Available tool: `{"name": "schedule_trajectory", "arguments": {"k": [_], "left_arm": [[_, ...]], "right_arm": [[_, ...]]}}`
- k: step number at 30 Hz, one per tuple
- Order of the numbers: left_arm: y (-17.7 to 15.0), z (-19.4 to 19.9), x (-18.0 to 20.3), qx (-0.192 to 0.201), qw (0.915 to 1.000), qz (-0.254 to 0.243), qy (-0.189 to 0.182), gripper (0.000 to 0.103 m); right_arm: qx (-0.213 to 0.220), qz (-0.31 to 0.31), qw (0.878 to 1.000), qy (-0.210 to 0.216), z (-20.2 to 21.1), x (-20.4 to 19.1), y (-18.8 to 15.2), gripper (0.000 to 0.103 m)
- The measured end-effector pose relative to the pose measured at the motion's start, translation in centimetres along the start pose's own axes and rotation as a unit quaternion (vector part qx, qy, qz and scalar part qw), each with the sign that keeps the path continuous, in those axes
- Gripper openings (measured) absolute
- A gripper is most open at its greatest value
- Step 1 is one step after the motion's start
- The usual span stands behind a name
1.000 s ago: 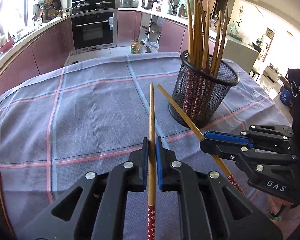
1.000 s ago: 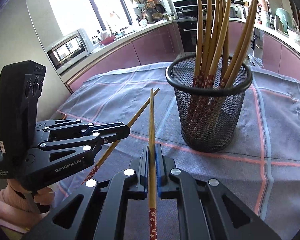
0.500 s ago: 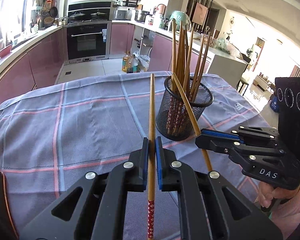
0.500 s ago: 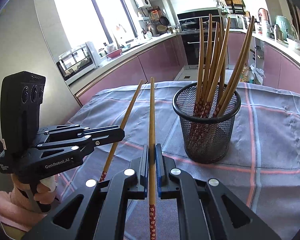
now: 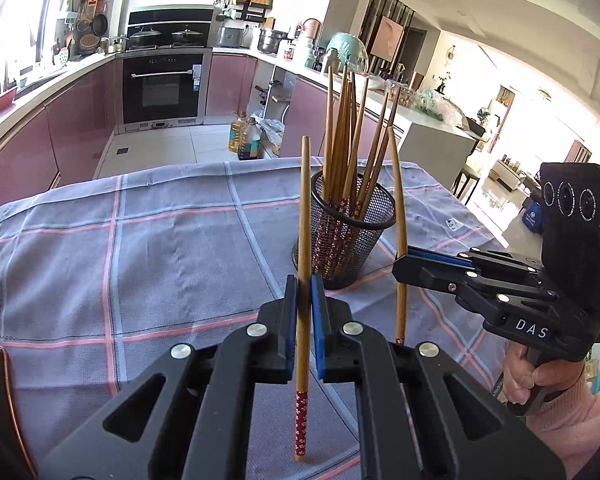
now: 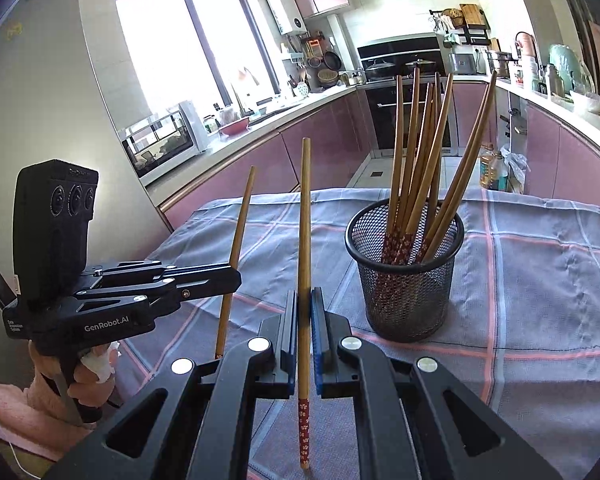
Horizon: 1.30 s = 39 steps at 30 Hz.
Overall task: Organize utensils
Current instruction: 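Lift both held chopsticks upright and carry them over the mesh cup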
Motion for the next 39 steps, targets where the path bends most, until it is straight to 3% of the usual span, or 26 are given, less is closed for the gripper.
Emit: {"name": "schedule_trajectory", "arguments": {"k": [39], "left_arm": [[4.9,2.5,2.6,0.062,0.9974,-0.013,-0.036,0.007]], "right_arm": [[0.078,0.032,0.996,-0.02,3.8,0.8,6.2,0.006]]}}
Point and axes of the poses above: each gripper's, at about its wrist camera, not at the fingertips, and z roughly against the way its jaws point, x to its right, y to its top, the point moved 9 cm from there along -z, roughly the way its jaws point, and after that the axes turned 11 degrees about x, right-handed, at the moved point
